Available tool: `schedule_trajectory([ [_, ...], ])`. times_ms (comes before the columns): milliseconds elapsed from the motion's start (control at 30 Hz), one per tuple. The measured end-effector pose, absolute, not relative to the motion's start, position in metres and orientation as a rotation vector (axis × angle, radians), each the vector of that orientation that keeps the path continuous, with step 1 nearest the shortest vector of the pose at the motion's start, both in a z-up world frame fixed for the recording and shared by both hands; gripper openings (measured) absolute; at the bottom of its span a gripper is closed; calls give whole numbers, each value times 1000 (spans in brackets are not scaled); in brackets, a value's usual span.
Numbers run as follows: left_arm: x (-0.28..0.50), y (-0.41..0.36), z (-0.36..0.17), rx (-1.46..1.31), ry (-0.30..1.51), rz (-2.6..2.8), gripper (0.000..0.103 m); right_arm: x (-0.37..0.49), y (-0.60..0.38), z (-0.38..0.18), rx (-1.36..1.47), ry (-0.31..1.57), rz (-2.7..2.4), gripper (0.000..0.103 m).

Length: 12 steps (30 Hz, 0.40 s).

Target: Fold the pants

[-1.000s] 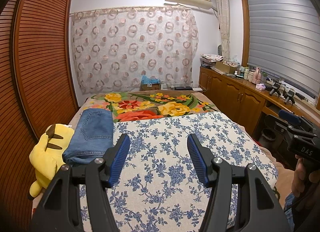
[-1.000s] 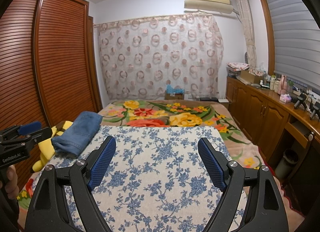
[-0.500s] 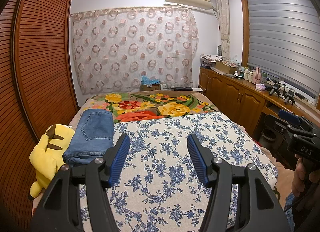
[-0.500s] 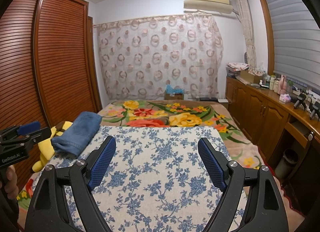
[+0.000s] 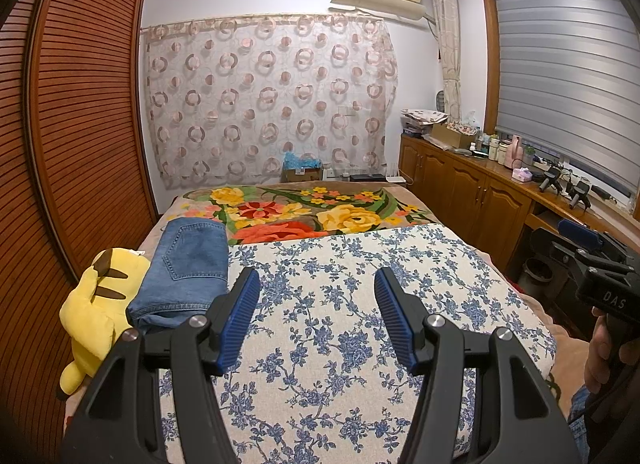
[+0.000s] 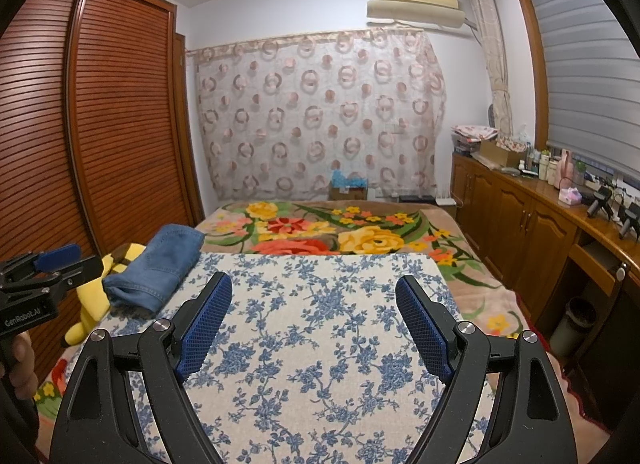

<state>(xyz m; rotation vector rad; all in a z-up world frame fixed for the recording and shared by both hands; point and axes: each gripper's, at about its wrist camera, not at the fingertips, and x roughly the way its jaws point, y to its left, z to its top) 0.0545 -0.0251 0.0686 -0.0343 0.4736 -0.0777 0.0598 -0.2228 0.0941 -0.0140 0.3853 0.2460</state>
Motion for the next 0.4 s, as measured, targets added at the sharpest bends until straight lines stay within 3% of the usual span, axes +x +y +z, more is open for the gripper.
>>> schedule_trajectory([
  [400,54,-25,68,-35,473,-77,59,60,-223,94,-15,385,246,86],
])
